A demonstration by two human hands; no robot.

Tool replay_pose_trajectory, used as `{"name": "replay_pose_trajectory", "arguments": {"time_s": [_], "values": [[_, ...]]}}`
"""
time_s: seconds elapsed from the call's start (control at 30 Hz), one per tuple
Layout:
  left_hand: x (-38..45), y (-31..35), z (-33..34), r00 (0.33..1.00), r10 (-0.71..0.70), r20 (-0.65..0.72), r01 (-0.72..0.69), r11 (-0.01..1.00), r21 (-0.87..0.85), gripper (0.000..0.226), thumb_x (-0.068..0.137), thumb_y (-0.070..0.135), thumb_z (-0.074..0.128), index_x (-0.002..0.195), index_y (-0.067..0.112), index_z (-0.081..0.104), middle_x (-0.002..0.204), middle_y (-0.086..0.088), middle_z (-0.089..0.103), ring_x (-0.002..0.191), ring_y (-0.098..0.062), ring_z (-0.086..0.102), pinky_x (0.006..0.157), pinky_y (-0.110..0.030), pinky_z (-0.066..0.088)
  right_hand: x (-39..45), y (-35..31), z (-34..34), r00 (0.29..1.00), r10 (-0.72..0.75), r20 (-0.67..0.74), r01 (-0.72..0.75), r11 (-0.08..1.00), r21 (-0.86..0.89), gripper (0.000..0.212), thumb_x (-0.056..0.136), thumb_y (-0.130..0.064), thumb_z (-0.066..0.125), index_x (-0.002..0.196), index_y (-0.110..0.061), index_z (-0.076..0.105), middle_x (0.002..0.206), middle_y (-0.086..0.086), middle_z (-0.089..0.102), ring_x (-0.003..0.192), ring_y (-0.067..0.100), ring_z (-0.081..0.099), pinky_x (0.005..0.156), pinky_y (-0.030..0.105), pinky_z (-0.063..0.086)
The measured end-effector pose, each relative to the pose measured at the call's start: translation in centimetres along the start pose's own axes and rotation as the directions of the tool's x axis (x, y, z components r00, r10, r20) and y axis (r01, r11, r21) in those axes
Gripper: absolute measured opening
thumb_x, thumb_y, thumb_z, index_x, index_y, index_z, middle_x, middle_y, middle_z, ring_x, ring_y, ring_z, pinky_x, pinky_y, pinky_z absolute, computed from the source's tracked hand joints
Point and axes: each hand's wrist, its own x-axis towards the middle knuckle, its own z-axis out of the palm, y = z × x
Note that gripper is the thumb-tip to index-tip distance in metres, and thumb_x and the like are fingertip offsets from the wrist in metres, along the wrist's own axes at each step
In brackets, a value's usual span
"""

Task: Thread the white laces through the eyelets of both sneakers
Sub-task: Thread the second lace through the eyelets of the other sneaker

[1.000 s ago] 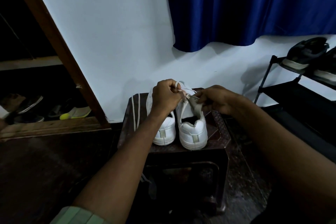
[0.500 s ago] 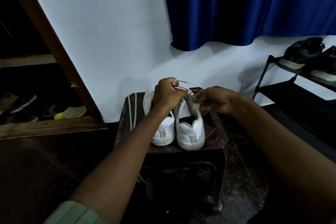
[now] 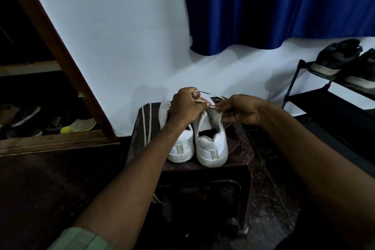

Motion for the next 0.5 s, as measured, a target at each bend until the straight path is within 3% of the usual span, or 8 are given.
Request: {"name": "replay_pose_trajectory", "arguments": {"time_s": [0.17,0.27,0.5], "values": [[-0.4,0.76,0.05,0.993,0.117,0.016,-0.118,0.97,0.214,0.035,0.077,0.014,0.073,0.068,0.022,0.04,0.066,0.005,0.059,0.077,-0.033,0.059,0.065,-0.035,0.046,0.08,-0.05,-0.16,1.0,0.016,0.008,-0.016,1.0,0.007,0.023,0.098,0.006,0.048,0.097,-0.006,0.067,0.087,0.007,0.073,0.071,0.014,0.073,0.063,0.029,0.063],[-0.56,1.0,0.06,0.986,0.162,0.049,-0.169,0.945,0.28,0.031,0.081,0.011,0.071,0.077,0.025,0.044,0.07,0.009,0.054,0.082,-0.032,0.058,0.067,-0.029,0.036,-0.18,-0.17,-0.2,1.0,0.017,0.025,-0.018,0.999,0.031,0.024,0.1,0.005,0.044,0.1,-0.003,0.066,0.084,0.008,0.075,0.071,0.015,0.074,0.064,0.03,0.064],[-0.54,1.03,0.16,0.983,0.172,0.065,-0.184,0.93,0.319,0.019,0.083,0.013,0.069,0.094,0.021,0.056,0.094,0.001,0.072,0.097,-0.032,0.064,0.072,-0.027,0.036,-0.44,-0.25,-0.01,0.999,0.003,0.037,-0.003,1.0,0.013,0.027,0.101,0.008,0.039,0.103,0.0,0.065,0.087,0.008,0.075,0.07,0.014,0.076,0.059,0.028,0.062]]}}
